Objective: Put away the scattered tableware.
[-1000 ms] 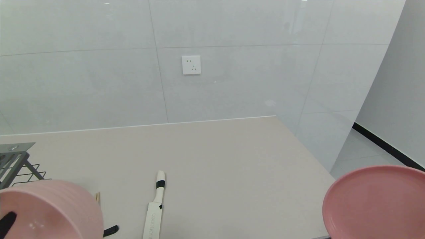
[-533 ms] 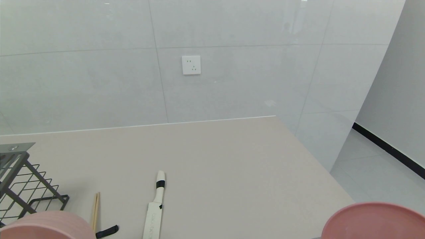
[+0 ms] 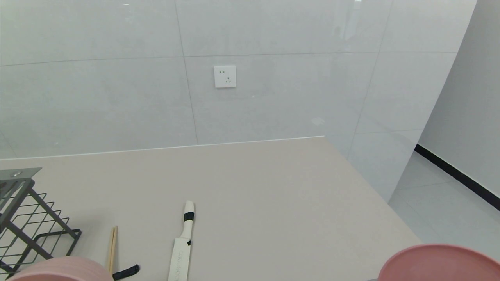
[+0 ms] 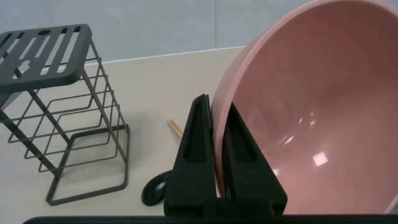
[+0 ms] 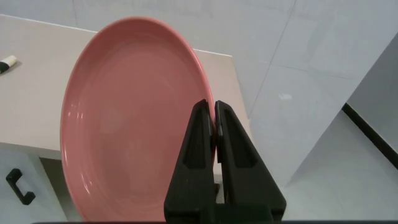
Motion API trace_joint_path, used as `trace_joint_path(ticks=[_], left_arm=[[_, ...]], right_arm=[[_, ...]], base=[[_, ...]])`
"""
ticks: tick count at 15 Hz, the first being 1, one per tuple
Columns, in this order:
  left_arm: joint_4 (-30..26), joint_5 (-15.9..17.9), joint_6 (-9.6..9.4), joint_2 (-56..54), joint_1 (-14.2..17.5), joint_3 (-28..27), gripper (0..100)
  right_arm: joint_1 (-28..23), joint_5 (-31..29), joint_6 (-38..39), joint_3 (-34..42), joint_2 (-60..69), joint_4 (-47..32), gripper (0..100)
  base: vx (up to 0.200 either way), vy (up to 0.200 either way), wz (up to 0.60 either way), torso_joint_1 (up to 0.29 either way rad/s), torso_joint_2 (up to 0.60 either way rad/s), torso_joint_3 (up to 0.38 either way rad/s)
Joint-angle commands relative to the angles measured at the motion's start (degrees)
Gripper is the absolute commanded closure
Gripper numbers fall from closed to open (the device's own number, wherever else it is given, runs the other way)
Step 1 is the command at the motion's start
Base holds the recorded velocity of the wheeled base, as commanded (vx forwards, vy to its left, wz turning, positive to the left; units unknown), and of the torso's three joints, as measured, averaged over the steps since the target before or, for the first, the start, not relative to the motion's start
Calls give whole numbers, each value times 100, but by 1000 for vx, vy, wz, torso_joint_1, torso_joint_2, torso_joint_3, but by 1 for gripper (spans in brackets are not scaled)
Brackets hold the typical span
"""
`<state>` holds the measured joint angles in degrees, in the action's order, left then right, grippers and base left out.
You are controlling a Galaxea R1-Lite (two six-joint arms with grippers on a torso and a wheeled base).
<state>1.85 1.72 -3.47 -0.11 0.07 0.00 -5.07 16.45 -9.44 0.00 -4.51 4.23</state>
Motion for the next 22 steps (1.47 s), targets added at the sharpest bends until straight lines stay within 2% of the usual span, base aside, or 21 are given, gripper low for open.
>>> trace_joint_path(ticks=[1,3,4,7,8,9,10,12,16,18,22], left_arm=[[-185,13,101,11,1,0,100],[-203,-31,339,11,1,-9,100],[-203,-22,330,11,1,-9,100],[-203,-102,347,11,1,-9,100],[-203,-110,347,11,1,-9,100],[-203,-137,347,11,1,-9,100],[-203,-163,356,11,1,-9,100],[-203,-163,356,11,1,-9,100],[-203,-163,347,11,1,-9,100],[-203,-163,347,11,1,-9,100],[-203,-163,356,11,1,-9,100]], right_arm=[[6,-1,126,0,-24,-1,100],[-3,-124,346,0,-24,-1,100],[-3,-511,513,0,-24,-1,100],[6,-643,1286,0,-24,-19,100],[-3,-827,1260,0,-24,-19,100],[-3,-1337,1075,0,-24,-28,100],[-3,-2400,381,0,-24,-1,100],[-3,-2453,355,0,-24,8,100],[-3,-2383,987,0,-24,-89,100],[-3,-2031,979,-9,-32,-493,100],[-3,-2014,873,-9,-24,-432,100]], base=[[0,0,0,0,0,0],[0,0,0,0,0,0],[0,0,0,0,0,0],[0,0,0,0,0,0],[0,0,0,0,0,0],[0,0,0,0,0,0],[0,0,0,0,0,0],[0,0,0,0,0,0],[0,0,0,0,0,0],[-200,-200,0,-2,2,0],[-200,-200,0,8,2,5]])
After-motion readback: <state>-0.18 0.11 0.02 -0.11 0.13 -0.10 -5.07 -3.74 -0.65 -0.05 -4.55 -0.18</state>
